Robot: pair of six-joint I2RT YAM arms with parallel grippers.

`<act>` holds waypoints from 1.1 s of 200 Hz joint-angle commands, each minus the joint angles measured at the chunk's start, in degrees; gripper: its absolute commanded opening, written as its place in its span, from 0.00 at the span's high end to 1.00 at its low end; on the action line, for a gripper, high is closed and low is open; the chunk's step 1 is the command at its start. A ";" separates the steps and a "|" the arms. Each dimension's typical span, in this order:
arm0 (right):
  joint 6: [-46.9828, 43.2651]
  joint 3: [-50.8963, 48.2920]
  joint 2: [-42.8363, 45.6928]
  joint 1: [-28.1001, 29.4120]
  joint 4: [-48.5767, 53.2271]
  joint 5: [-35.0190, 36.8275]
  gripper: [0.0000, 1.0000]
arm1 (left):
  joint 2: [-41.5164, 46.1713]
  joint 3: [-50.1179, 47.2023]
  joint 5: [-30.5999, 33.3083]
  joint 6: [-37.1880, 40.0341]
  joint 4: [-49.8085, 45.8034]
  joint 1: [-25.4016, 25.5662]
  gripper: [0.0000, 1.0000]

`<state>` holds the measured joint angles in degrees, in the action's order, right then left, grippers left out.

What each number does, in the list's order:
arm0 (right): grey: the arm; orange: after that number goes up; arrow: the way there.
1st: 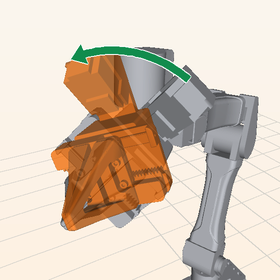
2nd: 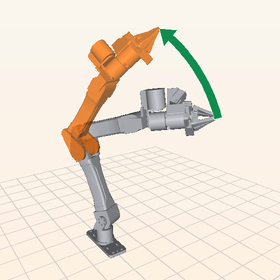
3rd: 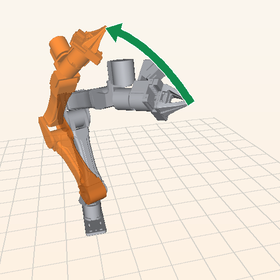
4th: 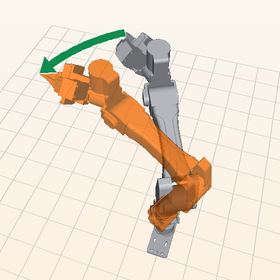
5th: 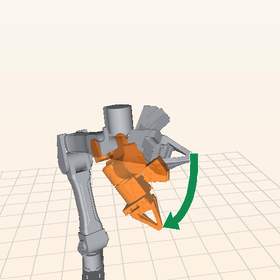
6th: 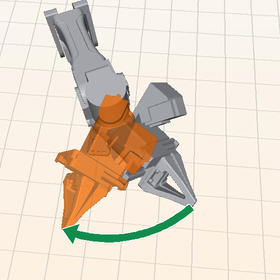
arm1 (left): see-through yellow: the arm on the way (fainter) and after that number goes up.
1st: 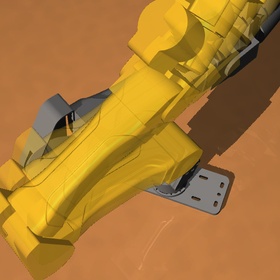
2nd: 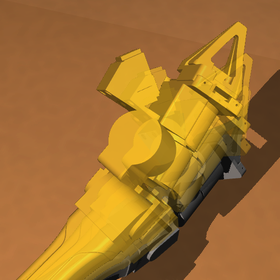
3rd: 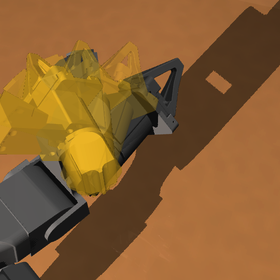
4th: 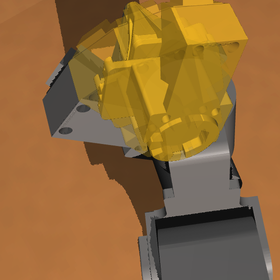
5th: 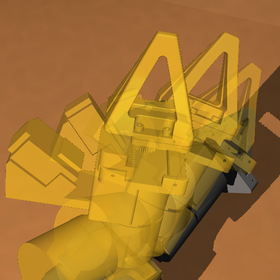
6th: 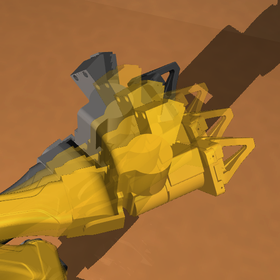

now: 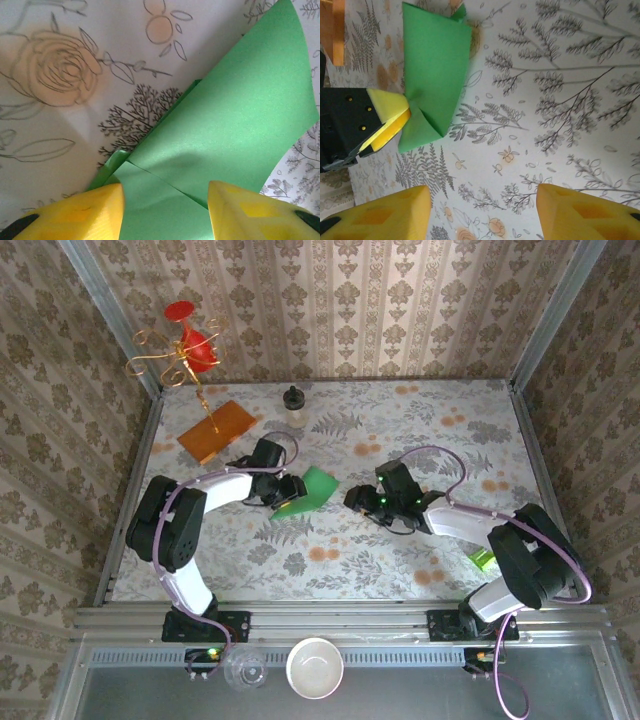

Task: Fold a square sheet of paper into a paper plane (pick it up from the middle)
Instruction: Move the paper to the center of the table, then fold the wing for the fifth time at the center of the table.

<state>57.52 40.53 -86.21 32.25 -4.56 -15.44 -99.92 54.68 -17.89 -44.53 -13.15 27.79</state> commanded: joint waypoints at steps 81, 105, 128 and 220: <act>14.11 -4.09 -0.88 6.70 -6.74 5.92 0.46 | 1.39 -5.56 -2.52 -16.37 5.17 8.33 0.54; 14.54 -3.36 -3.58 7.37 -10.15 4.05 0.53 | 1.04 -5.56 -2.40 -16.39 4.80 8.08 0.55; 15.07 -2.23 -5.56 7.67 -10.61 4.09 0.59 | 0.87 -6.02 -2.41 -16.85 4.97 7.72 0.58; 17.58 -0.76 -9.84 7.82 -12.39 6.37 0.61 | 1.13 -6.34 -3.03 -17.15 4.97 6.84 0.60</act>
<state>72.93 38.87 -94.83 39.66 -15.64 -11.18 -98.72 49.84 -21.26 -60.47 -5.52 35.14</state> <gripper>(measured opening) 0.392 0.403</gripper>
